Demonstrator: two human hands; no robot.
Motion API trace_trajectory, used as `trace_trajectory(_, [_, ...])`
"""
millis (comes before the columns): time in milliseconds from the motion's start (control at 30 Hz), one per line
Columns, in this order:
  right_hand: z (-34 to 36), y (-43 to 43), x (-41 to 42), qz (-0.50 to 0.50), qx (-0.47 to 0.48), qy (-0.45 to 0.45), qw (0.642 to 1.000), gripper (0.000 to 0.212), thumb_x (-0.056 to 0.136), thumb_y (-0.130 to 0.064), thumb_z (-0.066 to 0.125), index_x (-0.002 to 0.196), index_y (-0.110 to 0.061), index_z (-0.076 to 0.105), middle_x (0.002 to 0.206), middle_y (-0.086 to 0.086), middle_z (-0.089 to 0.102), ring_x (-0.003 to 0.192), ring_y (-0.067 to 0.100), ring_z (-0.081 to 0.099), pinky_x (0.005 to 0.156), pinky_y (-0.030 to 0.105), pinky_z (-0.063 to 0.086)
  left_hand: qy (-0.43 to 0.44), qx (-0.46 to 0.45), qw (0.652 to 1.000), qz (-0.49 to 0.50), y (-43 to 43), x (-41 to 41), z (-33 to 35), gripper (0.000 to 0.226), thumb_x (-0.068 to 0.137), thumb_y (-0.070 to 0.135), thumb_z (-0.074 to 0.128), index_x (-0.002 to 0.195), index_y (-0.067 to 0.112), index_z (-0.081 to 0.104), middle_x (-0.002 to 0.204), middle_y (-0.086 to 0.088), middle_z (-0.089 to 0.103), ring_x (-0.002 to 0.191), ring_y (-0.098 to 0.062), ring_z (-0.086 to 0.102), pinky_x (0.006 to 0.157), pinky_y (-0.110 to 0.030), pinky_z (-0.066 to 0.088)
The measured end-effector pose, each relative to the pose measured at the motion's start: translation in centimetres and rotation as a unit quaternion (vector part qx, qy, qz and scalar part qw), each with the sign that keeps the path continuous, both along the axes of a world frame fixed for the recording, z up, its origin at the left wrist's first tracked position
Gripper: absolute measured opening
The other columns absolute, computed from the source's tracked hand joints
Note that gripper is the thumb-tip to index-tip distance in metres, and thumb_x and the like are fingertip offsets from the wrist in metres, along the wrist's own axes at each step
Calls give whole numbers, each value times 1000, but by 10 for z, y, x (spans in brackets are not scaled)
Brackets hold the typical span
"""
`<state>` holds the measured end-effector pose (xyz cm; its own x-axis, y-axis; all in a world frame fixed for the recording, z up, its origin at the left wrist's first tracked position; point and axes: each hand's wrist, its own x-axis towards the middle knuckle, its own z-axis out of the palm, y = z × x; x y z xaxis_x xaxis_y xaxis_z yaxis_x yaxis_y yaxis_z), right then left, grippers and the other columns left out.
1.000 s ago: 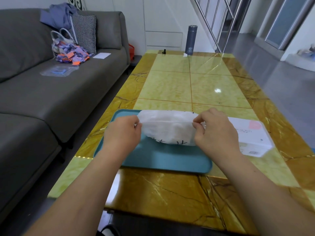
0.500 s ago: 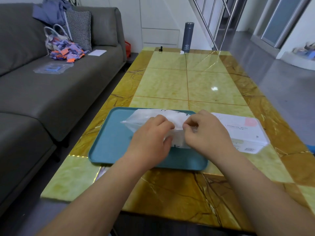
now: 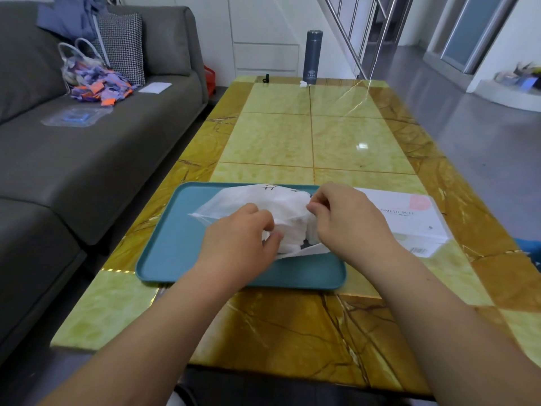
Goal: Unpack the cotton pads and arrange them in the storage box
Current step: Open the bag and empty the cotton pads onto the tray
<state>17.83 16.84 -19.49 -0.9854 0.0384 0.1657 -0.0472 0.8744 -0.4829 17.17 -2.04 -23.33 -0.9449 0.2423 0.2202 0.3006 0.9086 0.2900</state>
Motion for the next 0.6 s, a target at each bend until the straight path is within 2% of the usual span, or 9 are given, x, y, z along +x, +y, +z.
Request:
trace_trajectory(100, [-2, 3, -3, -1, -79, 47, 996, 9, 102, -26, 56, 97, -22, 62, 85, -7, 64, 80, 19, 60, 72, 39, 51, -40, -25, 999, 27, -2, 4, 5, 45, 91, 63, 55, 125, 33, 57, 99, 11, 63, 90, -19, 64, 74, -40, 57])
trace_trajectory(167, [-3, 5, -4, -1, -140, 84, 987, 8, 101, -26, 59, 97, -22, 65, 84, -8, 65, 78, 13, 60, 73, 34, 50, -50, -30, 997, 46, -5, 5, 5, 66, 85, 69, 58, 140, 35, 41, 102, 11, 66, 90, -20, 66, 72, -39, 58])
trace_trajectory(267, [-11, 8, -12, 0, -149, 33, 988, 34, 103, -37, 55, 134, -23, 60, 134, -4, 60, 125, 15, 55, 105, 28, 41, -83, -48, 993, 66, -4, 5, 1, 97, 77, 77, 58, 154, 34, 17, 135, 5, 59, 109, -25, 66, 76, -38, 56])
trace_trajectory(333, [-16, 8, -16, 3, -178, -64, 982, 45, 105, -48, 48, 142, -23, 55, 147, -5, 54, 137, 16, 49, 111, 31, 35, -99, -76, 990, 66, 2, 5, -1, 109, 75, 83, 56, 158, 30, 12, 149, 3, 44, 124, -26, 57, 81, -41, 51])
trace_trajectory(367, [-21, 7, -18, 9, -201, -100, 974, 40, 106, -50, 44, 130, -24, 62, 135, -5, 63, 126, 16, 57, 105, 33, 42, -97, -87, 990, 63, 5, 5, -2, 111, 74, 83, 56, 160, 29, 11, 151, 2, 40, 129, -26, 51, 85, -42, 50])
trace_trajectory(400, [-25, 7, -20, 17, -211, -110, 971, 38, 106, -50, 42, 106, -22, 66, 109, -4, 69, 103, 14, 64, 90, 33, 48, -92, -88, 990, 61, 8, 3, -3, 113, 74, 82, 57, 160, 28, 10, 153, 1, 36, 132, -26, 48, 88, -42, 50])
trace_trajectory(467, [-27, 4, -22, 21, -198, -96, 975, 46, 106, -49, 42, 73, -20, 49, 68, -7, 50, 64, 10, 50, 64, 29, 38, -98, -61, 991, 62, 13, -2, -2, 114, 74, 78, 61, 160, 30, 3, 157, 1, 32, 130, -27, 52, 84, -41, 51])
trace_trajectory(533, [-27, 4, -24, 14, -194, -81, 978, 51, 105, -51, 43, 64, -21, 41, 58, -9, 41, 54, 9, 42, 58, 27, 31, -117, -31, 990, 69, 16, -9, 3, 109, 79, 66, 64, 160, 32, 0, 159, 1, 32, 126, -30, 57, 80, -40, 46])
trace_trajectory(600, [-30, 4, -26, 9, -191, -85, 978, 51, 103, -58, 42, 65, -25, 49, 61, -9, 48, 59, 9, 48, 59, 27, 35, -124, -80, 988, 56, 19, -13, 11, 92, 87, 55, 60, 159, 29, 7, 156, 2, 38, 129, -29, 55, 86, -44, 45])
